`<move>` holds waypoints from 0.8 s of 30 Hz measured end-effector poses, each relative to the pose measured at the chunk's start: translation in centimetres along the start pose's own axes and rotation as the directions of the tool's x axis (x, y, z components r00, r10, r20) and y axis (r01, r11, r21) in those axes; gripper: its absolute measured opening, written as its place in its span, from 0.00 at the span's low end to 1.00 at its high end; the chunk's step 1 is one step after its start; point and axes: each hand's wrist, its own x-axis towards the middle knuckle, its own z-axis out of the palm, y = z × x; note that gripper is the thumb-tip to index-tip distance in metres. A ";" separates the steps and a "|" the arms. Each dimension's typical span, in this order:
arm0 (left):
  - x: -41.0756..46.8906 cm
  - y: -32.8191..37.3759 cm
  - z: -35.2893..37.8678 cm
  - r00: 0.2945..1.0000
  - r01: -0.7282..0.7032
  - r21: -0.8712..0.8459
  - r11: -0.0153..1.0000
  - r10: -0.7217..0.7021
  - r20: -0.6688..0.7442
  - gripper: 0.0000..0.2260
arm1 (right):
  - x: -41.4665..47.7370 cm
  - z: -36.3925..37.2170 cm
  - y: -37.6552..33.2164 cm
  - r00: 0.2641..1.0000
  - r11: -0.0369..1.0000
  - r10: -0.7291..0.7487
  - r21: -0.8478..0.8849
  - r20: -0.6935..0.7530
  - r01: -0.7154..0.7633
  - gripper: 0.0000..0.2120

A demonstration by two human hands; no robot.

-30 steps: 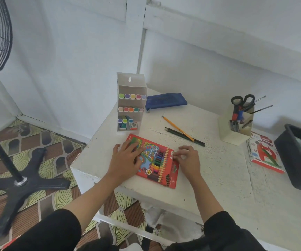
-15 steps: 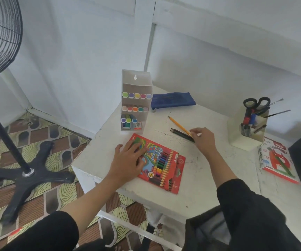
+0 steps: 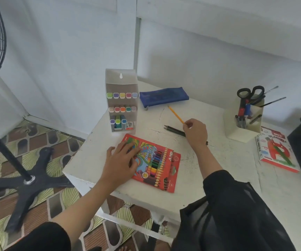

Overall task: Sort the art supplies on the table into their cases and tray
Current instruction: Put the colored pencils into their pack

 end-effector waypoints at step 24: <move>0.0 0.4 -0.5 1.000 -0.019 0.002 1.000 0.019 0.010 0.24 | -11.0 -2.0 1.8 0.831 0.436 0.555 0.862 -0.032 -0.258 0.17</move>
